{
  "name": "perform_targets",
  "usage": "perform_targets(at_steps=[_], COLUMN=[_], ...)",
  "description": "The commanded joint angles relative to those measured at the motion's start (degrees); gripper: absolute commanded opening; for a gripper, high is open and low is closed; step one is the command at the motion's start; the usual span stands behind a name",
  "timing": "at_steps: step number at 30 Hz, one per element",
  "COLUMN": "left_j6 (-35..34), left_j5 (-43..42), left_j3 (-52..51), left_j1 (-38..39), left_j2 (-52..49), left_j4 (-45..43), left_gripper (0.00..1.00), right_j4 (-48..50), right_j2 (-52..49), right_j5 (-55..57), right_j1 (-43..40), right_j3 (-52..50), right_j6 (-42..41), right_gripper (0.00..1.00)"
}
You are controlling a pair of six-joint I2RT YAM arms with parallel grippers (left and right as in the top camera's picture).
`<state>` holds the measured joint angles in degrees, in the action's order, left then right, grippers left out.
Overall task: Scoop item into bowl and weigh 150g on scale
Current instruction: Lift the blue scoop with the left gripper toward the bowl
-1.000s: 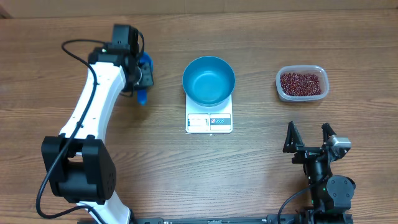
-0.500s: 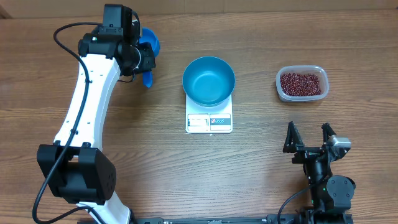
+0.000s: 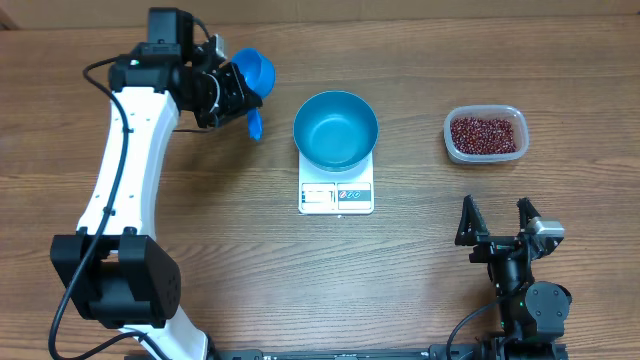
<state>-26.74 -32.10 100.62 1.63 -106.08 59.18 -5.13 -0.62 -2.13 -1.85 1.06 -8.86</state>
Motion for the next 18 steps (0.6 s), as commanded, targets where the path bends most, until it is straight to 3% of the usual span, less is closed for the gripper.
perform_targets(at_steps=[1, 7, 15, 18], left_j6=[-3.32, -5.88, -14.97, -17.42], left_j5=[-14.75, -21.75, -24.59, -26.03], left_j3=[1.57, 1.55, 1.55, 1.55], left_j1=[-0.61, -0.46, 0.42, 1.70], left_j2=[1.97, 1.97, 1.97, 1.97], left_j4=[-0.68, -0.85, -1.77, -2.49], left_gripper=[0.04, 0.04, 0.04, 0.04], right_j4=[0.87, -7.87, -43.15, -48.19], right_j2=[0.46, -0.87, -30.73, -39.17], right_j5=[-2.29, -5.44, -6.62, -15.82], right_j1=[-0.15, -0.15, -0.13, -0.11], right_j3=[-0.57, 10.32, 60.04, 70.95], right_j6=[-3.28, -5.95, -5.99, -6.16], right_gripper=[1.00, 1.00, 1.00, 1.00])
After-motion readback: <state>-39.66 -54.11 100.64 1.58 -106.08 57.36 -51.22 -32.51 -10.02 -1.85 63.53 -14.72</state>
